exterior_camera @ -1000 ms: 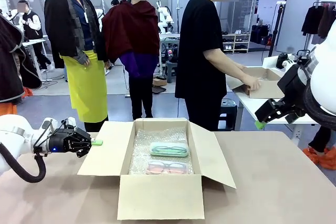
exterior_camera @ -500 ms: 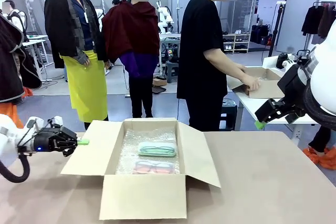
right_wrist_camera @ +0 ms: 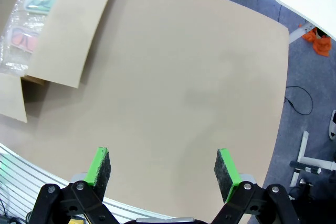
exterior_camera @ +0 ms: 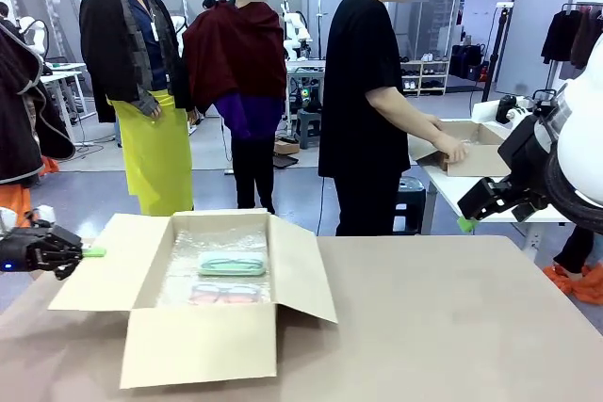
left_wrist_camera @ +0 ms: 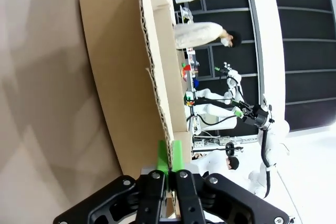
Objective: Pack the glasses set securely to prepare it for shipping.
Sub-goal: Position the Package Box on the left side of the table.
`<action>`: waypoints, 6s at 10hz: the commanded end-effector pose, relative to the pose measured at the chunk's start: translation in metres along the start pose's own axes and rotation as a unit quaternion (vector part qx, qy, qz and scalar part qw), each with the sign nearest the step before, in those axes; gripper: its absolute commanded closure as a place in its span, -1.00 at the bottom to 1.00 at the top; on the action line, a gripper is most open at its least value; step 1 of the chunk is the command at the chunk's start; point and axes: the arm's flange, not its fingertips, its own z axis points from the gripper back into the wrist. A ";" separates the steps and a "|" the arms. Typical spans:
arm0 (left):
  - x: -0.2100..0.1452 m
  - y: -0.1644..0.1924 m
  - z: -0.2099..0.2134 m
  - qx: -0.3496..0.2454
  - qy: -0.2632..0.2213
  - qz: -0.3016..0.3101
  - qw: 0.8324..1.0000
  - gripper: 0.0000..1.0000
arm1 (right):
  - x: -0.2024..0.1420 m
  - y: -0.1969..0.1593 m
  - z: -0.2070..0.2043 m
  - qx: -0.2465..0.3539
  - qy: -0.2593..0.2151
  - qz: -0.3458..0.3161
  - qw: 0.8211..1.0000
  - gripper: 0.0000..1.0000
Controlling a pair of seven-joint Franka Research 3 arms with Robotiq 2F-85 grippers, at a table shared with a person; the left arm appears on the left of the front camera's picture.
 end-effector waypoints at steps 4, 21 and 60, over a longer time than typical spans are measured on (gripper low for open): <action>0.023 0.001 0.097 0.018 0.042 0.001 0.999 0.94 | 0.001 0.002 -0.001 -0.002 -0.004 -0.001 1.000 -1.00; 0.042 0.007 0.188 0.052 0.037 0.012 0.998 0.94 | 0.001 0.002 -0.001 -0.002 -0.004 -0.001 1.000 -1.00; -0.114 -0.369 -0.068 0.437 0.279 -0.574 0.634 -1.00 | 0.001 0.002 -0.001 -0.002 -0.004 -0.001 1.000 -1.00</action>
